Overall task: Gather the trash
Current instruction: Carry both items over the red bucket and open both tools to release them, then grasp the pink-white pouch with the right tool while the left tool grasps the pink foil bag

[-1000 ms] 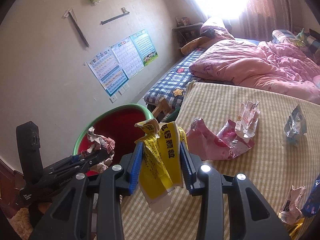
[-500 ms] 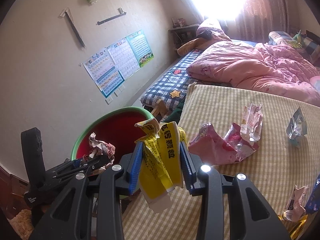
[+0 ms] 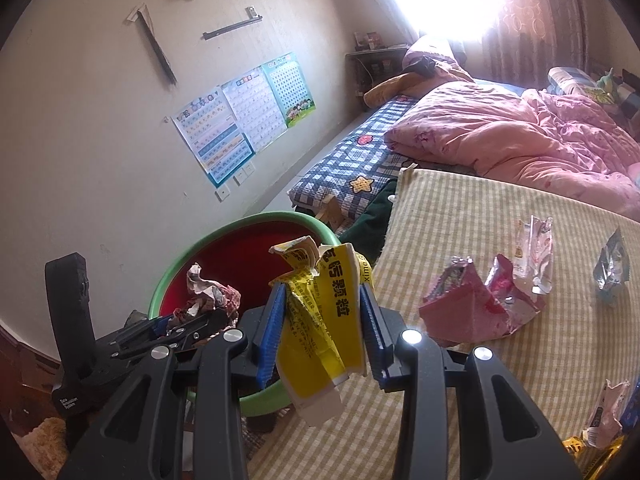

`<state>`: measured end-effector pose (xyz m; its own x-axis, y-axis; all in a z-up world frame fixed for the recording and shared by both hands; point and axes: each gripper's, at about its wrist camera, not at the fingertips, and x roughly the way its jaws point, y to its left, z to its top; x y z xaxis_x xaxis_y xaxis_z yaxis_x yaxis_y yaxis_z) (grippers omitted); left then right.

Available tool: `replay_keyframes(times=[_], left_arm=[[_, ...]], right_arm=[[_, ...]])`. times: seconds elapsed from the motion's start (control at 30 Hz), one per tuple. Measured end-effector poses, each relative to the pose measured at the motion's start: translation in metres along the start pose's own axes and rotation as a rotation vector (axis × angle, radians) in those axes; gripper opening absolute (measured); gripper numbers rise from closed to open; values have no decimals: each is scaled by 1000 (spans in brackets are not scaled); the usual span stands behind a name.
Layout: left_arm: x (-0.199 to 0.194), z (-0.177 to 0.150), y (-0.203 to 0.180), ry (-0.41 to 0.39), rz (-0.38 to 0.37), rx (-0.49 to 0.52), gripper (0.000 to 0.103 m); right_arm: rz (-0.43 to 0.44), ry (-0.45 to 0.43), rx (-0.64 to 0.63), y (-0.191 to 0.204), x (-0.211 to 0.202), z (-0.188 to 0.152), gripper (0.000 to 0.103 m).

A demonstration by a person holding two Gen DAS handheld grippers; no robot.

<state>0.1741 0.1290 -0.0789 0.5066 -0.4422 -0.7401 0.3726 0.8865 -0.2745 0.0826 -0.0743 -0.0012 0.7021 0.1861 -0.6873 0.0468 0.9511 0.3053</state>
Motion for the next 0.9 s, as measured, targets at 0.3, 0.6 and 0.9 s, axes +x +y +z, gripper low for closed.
replay_keyframes(times=[0.3, 0.6, 0.9], left_arm=[[-1, 0, 0, -12, 33, 10, 48], [-4, -2, 7, -40, 69, -29, 72], [-14, -6, -4, -92, 79, -52, 72]], right_arm=[[62, 10, 1, 14, 16, 13, 38], [132, -14, 30, 16, 12, 16, 63], [-6, -51, 103, -48, -14, 5, 68]])
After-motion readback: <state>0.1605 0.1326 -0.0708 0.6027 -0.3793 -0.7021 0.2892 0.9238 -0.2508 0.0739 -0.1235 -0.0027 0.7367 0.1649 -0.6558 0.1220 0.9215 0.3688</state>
